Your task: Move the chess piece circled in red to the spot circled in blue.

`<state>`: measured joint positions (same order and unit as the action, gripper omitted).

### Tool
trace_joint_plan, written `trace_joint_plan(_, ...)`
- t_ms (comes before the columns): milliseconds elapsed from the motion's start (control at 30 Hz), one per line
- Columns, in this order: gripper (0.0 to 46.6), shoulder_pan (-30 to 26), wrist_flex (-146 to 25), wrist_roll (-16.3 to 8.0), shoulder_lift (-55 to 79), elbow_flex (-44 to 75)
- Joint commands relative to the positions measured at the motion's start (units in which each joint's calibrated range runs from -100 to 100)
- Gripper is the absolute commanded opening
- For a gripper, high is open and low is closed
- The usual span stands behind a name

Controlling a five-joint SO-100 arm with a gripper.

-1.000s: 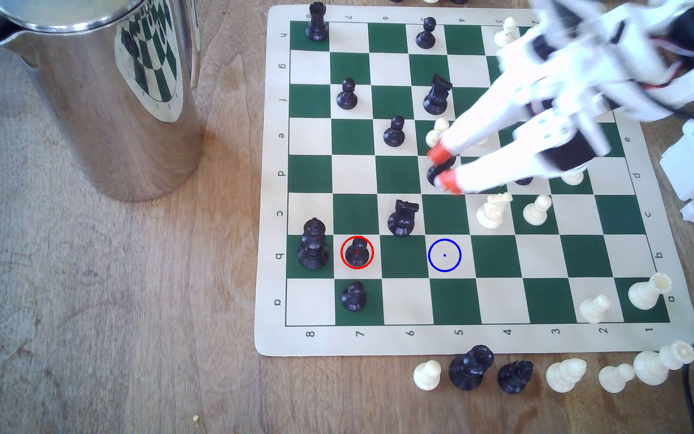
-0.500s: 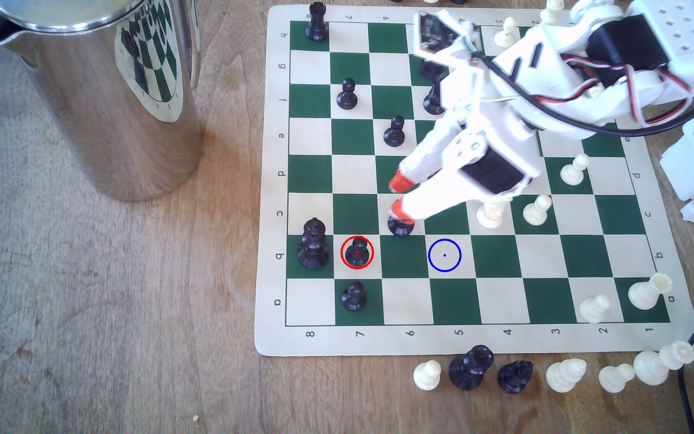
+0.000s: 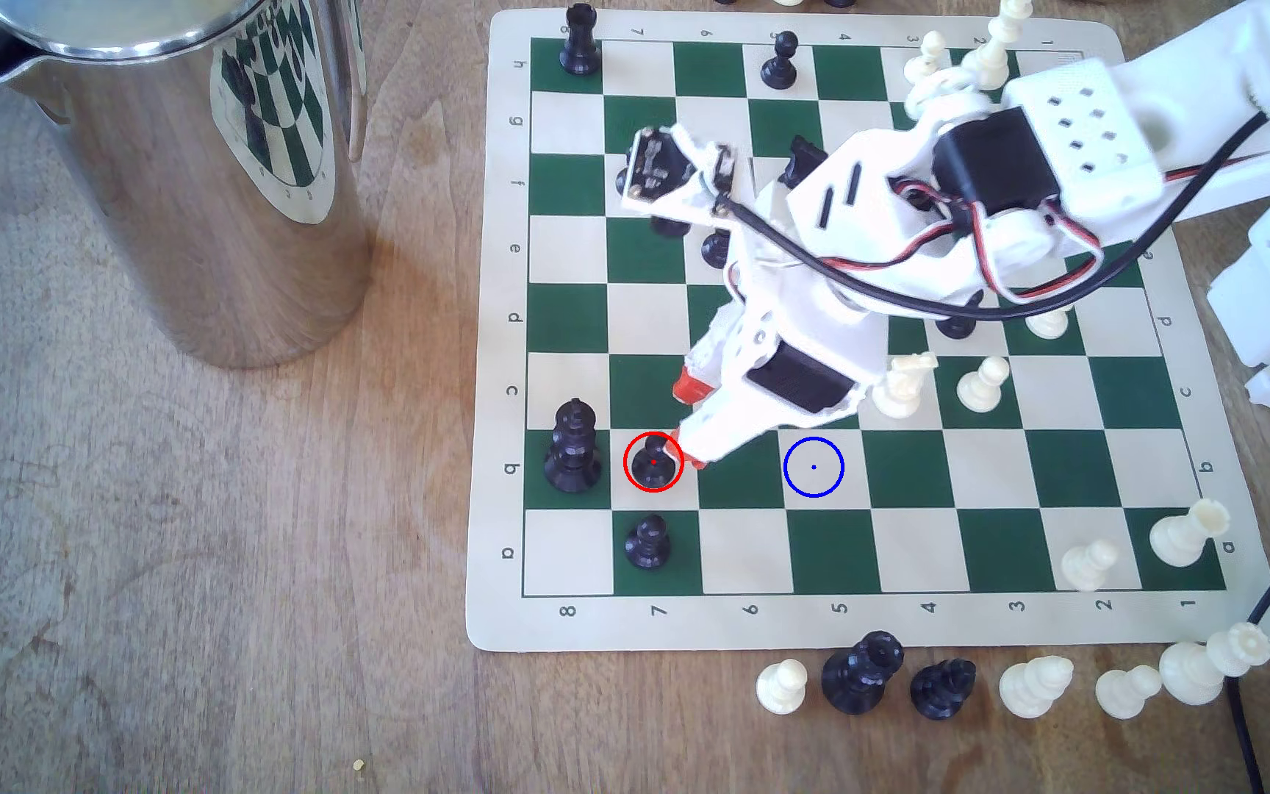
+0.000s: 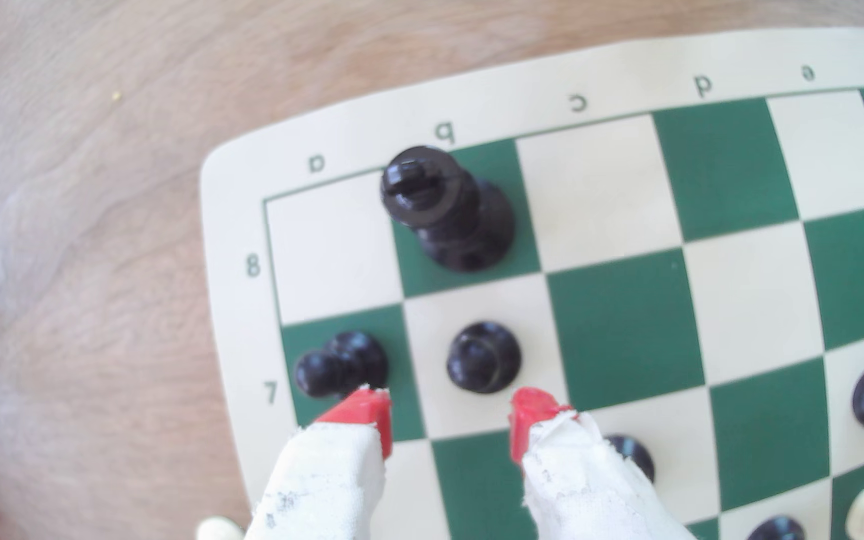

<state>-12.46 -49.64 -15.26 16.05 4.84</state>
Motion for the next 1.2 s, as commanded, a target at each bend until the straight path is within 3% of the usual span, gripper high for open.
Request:
trace_joint_plan(0, 12.8, 0.54, -0.97, -0.39, 0.42, 8.40)
trace_joint_plan(1167, 12.5, 0.93, -1.30, -0.05, 9.93, 16.11)
